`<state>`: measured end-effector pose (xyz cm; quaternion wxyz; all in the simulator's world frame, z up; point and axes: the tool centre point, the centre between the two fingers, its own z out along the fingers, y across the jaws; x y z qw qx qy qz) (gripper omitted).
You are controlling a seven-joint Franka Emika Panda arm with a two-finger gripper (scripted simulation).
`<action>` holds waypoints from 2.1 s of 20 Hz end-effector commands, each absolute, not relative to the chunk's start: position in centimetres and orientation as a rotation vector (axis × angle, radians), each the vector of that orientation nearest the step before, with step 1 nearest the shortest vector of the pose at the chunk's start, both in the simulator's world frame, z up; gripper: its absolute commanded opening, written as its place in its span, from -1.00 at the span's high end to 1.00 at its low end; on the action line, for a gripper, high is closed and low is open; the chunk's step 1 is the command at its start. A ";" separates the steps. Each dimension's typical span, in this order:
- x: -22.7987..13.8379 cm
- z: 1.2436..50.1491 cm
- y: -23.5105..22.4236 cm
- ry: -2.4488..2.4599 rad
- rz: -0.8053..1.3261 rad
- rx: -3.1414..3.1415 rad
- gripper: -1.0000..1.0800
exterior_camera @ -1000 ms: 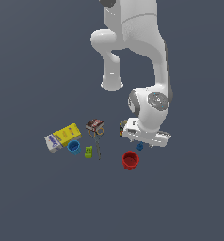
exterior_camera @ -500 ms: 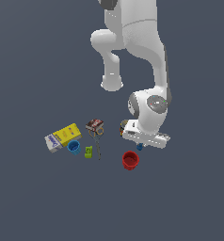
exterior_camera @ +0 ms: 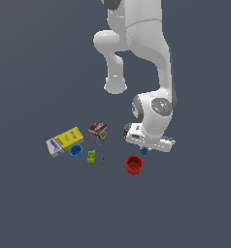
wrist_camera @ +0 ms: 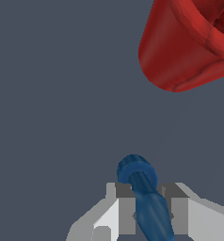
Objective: Pick up a designated object from a clutter of objects.
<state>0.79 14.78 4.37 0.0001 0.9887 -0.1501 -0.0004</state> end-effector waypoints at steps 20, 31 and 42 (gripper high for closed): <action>-4.0 14.8 10.8 -0.472 0.000 3.106 1.00; -7.7 23.3 7.6 -0.472 -0.001 3.108 1.00; -11.6 32.4 4.3 -0.472 -0.001 3.108 1.00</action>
